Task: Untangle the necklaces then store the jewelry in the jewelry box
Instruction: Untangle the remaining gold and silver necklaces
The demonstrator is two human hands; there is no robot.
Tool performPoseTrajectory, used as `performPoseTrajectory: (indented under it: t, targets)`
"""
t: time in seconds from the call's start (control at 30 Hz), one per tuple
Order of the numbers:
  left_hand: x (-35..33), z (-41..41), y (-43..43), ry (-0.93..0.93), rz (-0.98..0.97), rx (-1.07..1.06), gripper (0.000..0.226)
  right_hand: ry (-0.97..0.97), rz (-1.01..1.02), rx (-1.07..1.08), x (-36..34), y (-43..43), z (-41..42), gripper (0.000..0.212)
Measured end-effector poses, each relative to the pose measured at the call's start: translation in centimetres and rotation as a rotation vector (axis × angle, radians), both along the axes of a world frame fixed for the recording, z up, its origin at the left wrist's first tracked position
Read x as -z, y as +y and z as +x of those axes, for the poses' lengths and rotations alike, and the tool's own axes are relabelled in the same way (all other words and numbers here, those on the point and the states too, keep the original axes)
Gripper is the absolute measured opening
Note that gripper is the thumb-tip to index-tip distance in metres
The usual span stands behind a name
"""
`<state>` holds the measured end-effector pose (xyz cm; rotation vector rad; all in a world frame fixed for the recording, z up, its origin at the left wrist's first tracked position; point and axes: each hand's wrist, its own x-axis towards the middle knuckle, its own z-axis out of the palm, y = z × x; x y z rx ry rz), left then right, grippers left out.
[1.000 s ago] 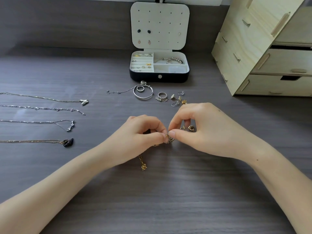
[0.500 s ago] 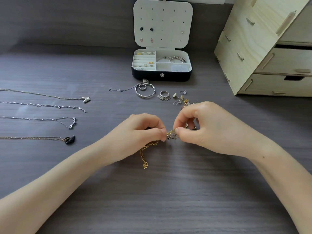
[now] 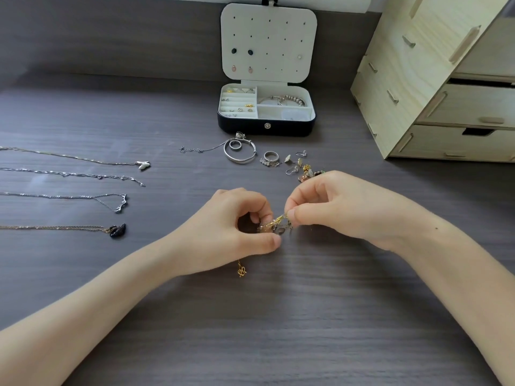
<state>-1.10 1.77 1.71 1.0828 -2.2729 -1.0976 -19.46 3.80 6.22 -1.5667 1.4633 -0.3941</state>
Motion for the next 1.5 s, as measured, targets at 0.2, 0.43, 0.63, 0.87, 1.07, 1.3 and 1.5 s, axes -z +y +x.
performPoseTrajectory:
  t: [0.2, 0.43, 0.63, 0.87, 1.07, 1.3, 1.5]
  targets:
    - [0.8, -0.3, 0.5, -0.061, -0.414, 0.007, 0.021, 0.012, 0.027, 0.014, 0.0, 0.8, 0.0, 0.013]
    - [0.6, -0.1, 0.3, -0.031, -0.532, -0.016, 0.026, 0.035, -0.022, 0.040, 0.5, 0.8, 0.2, 0.015]
    - [0.4, -0.2, 0.2, 0.132, -0.242, -0.073, 0.029, 0.159, -0.162, 0.011, 0.8, 1.2, 0.0, 0.014]
    - [-0.2, -0.4, 0.4, 0.108, -0.041, -0.110, 0.019, 0.148, -0.266, -0.019, 1.6, 1.2, -0.2, 0.009]
    - [-0.1, -0.3, 0.3, 0.105, -0.019, -0.079, 0.019, 0.181, -0.336, -0.062, 1.8, 1.3, 0.0, 0.014]
    - [0.0, -0.1, 0.2, 0.178, 0.046, -0.063, 0.026, 0.152, -0.415, -0.024, 1.8, 1.5, 0.3, 0.013]
    - [-0.1, 0.1, 0.2, 0.248, 0.110, -0.084, 0.030, 0.039, -0.391, 0.128, 1.5, 1.3, -0.2, 0.014]
